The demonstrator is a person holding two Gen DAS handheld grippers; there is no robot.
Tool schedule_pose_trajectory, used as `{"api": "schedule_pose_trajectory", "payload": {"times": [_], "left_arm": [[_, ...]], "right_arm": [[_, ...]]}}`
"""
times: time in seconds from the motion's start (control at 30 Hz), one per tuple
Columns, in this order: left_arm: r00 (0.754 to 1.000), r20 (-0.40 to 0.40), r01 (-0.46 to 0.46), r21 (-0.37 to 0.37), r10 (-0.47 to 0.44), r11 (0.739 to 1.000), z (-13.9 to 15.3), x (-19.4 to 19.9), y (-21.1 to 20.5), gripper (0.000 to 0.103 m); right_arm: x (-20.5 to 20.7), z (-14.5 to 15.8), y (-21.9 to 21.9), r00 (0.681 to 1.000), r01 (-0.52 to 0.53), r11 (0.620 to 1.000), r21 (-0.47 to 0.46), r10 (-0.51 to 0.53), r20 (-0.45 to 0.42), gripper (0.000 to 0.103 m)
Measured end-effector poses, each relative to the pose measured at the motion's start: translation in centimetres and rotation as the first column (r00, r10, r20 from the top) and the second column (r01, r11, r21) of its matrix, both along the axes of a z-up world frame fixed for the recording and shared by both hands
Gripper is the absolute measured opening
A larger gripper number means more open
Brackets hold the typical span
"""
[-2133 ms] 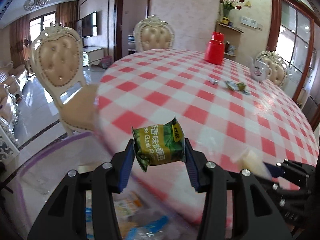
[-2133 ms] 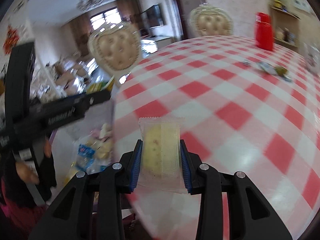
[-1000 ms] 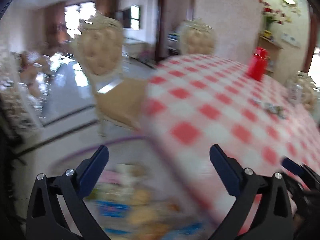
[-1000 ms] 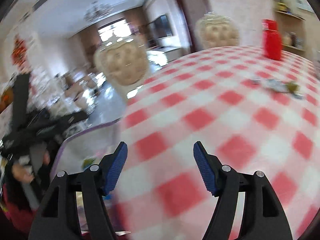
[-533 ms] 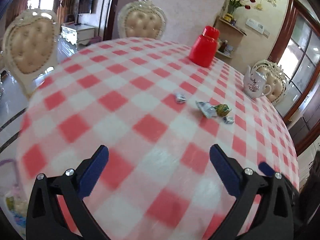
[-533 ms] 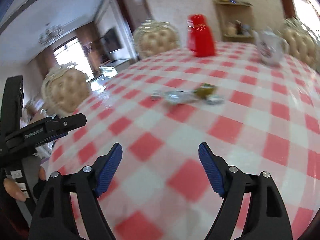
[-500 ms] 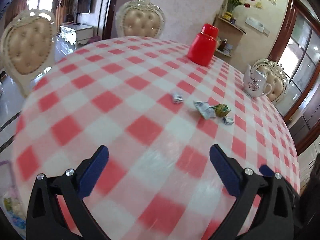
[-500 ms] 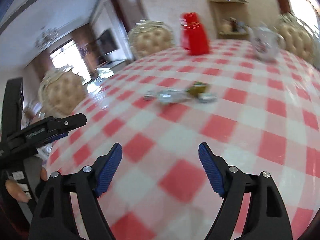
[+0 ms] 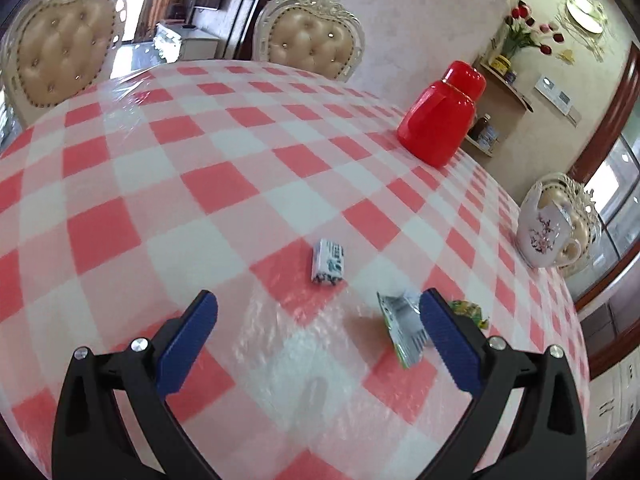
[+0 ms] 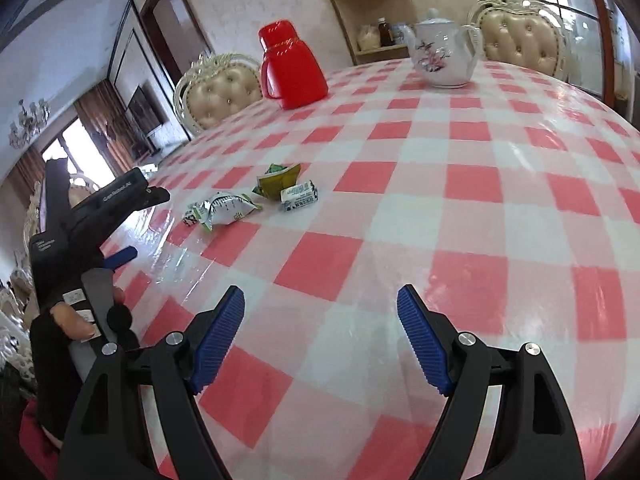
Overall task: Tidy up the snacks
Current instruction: 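Move both open tools back over the table and grasp a white wrapped cake with the right tool, then grasp the silver-and-green packet with the left tool while the right tool holds the white cake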
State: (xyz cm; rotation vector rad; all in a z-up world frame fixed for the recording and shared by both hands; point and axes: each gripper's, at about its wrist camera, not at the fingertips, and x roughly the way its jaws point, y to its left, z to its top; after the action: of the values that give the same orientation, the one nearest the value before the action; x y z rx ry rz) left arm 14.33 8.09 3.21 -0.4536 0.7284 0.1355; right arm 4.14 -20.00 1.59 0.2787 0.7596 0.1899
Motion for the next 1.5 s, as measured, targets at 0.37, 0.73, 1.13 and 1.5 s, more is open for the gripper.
{"api": "schedule_pose_trajectory", "payload": {"times": [0.37,0.73,1.13,1.5], "left_arm": [[0.998,-0.009,-0.066,-0.068,0.065,0.996,-0.4,-0.3,3.9,0.101],[0.999,-0.018,-0.035,-0.045,0.035,0.998,-0.2,0.0,3.6,0.101],[0.976,-0.055,0.213,0.072,-0.209,0.974,-0.6,-0.1,-5.1,0.101],[0.987,-0.148,0.071,0.091,-0.057,0.993,-2.3,5.3,-8.2,0.101]], "right_arm": [[12.6,-0.4,6.2,0.99,-0.121,0.956,-0.267,0.097,-0.098,0.059],[13.7,-0.4,6.8,0.988,-0.136,0.951,-0.278,0.11,-0.108,0.035],[1.3,0.4,-0.4,0.999,-0.05,0.995,-0.084,0.049,-0.022,0.035],[1.0,1.3,-0.6,0.999,-0.044,0.998,-0.033,0.045,0.016,0.035]]}}
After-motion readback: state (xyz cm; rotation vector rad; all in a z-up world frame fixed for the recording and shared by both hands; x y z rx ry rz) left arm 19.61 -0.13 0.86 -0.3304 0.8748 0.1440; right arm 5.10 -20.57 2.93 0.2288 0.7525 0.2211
